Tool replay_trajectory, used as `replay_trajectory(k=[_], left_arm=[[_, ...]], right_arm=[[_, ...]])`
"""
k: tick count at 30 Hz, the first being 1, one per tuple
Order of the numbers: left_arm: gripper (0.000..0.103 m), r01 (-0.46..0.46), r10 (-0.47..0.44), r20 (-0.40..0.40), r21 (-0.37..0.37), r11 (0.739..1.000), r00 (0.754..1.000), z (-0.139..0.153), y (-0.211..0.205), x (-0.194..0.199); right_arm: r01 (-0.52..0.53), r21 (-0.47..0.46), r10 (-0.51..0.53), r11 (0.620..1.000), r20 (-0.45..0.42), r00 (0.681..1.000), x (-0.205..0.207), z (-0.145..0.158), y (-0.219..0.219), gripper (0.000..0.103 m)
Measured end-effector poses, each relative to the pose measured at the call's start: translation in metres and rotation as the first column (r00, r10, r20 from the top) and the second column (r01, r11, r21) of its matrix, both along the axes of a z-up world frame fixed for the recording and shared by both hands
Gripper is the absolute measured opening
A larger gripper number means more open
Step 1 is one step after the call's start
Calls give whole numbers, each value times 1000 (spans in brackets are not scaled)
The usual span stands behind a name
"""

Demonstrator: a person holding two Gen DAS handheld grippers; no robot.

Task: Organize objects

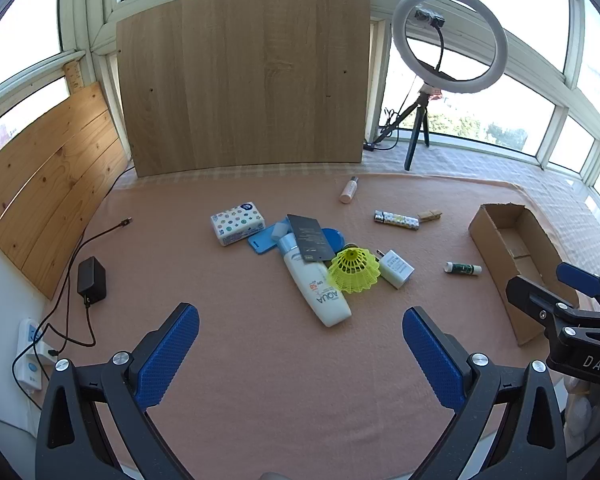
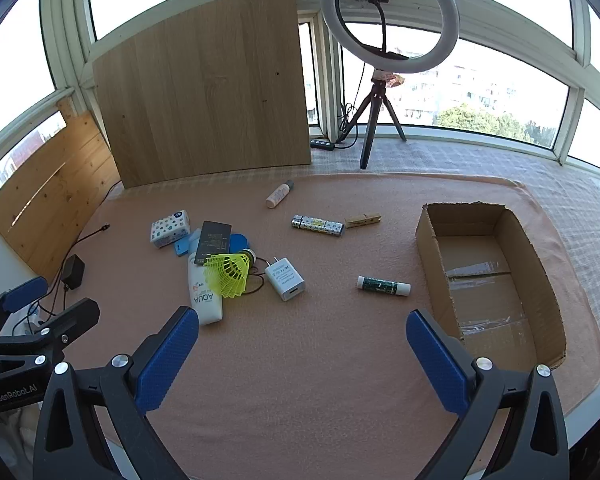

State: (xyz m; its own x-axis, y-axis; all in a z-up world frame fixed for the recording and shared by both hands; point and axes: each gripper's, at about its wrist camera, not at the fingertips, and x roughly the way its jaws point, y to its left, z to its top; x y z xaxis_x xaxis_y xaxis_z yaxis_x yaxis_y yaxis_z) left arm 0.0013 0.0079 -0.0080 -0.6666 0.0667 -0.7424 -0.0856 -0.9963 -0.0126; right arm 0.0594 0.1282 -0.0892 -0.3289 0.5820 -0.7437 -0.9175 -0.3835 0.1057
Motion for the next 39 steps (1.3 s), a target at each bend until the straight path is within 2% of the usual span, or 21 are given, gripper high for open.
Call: replay_trajectory(k=[39], left_arm=[[103, 40, -41, 32, 10, 999, 999, -13, -1, -15]], right_arm=[[20, -36, -20, 999, 6, 1000, -2, -10, 9, 103]])
